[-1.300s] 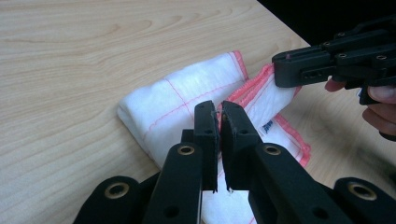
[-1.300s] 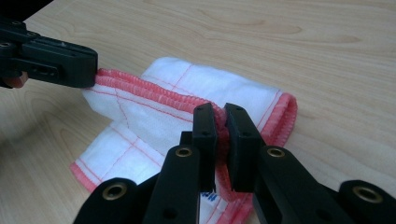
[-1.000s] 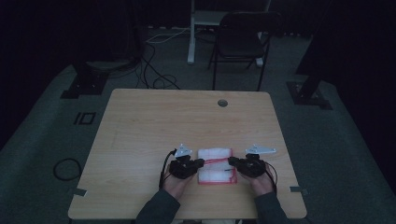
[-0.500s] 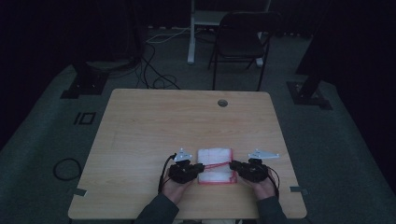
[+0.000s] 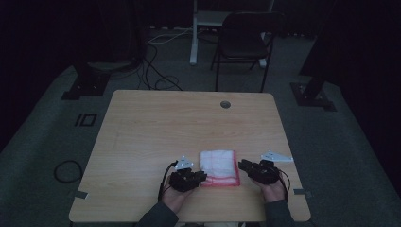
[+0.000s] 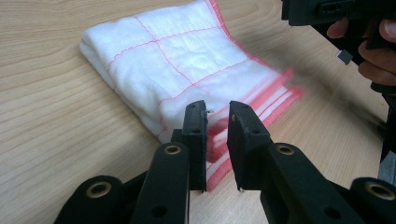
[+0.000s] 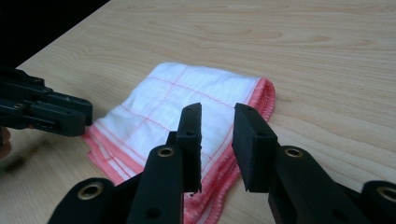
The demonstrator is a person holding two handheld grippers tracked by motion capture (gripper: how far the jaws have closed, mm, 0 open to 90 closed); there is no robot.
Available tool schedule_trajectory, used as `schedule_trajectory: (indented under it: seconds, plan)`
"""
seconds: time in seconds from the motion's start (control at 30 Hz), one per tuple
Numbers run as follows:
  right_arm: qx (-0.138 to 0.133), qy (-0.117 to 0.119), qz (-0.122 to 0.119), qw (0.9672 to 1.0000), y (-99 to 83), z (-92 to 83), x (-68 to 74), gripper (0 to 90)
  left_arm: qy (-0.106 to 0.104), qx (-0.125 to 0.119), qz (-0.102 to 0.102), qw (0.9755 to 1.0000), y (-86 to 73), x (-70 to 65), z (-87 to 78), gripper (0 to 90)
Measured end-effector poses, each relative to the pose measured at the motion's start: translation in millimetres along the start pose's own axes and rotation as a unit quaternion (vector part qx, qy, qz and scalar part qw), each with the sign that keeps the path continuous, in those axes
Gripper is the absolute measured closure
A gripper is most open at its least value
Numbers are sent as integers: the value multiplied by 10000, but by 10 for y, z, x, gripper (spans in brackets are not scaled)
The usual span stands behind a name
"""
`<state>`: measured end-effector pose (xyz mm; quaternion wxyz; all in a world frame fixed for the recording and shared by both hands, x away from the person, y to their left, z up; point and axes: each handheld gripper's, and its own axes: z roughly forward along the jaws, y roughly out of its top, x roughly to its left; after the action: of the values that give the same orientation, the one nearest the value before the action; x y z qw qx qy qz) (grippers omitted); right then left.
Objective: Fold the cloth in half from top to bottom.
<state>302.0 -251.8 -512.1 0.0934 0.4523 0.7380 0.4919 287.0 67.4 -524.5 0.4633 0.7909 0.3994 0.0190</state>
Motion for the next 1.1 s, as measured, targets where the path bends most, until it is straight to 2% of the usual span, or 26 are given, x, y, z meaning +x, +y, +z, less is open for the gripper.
schedule_trajectory:
  seconds: [0.43,0.7,0.97,1.1]
  plan:
    - [48,-85,-12,10000,-26,36,-16,721,308,-157,4,9994,-51,151,-154,755]
    - [116,-228,-50,9997,-67,60,-43,719,638,-213,64,9977,-79,289,-202,734]
    - [253,-582,-121,9979,-141,113,-138,711,1058,-176,73,9942,-146,453,-202,695]
    - [334,-940,-254,9947,-169,139,-197,707,1211,-165,16,9925,-162,523,-218,672]
